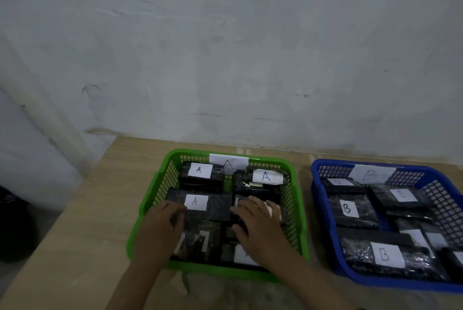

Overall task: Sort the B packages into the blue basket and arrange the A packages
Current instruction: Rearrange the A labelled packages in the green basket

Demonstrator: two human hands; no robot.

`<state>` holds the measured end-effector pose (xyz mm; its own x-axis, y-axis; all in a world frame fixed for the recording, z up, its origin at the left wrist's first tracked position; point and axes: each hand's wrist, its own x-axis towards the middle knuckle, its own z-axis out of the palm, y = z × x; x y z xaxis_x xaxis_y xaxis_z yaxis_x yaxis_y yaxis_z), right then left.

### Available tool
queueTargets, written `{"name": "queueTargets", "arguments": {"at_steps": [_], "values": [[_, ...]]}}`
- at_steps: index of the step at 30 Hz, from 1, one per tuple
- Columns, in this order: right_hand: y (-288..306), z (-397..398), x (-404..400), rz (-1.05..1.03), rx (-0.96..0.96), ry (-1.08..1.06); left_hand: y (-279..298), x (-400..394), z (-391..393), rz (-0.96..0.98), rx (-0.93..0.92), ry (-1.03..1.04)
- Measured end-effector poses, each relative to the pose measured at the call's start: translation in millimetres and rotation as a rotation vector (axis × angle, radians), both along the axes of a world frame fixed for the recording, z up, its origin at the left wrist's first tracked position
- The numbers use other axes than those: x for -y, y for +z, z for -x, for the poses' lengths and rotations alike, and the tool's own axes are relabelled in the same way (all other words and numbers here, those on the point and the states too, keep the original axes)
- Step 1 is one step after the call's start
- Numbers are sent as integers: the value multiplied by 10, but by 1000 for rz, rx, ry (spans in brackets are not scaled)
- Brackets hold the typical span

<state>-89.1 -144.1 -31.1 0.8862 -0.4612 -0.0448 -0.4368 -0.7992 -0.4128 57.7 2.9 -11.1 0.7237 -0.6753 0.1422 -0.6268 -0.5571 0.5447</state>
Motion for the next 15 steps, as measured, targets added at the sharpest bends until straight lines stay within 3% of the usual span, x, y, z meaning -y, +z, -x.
{"name": "queueTargets", "arguments": {"at_steps": [8,15], "values": [[-81,-183,-290,-44,-63,-6,-213,-283,-154,-211,-22,17],[-143,-417,-586,-179,-235,67,-248,-290,-182,-216,-222,-15]]}}
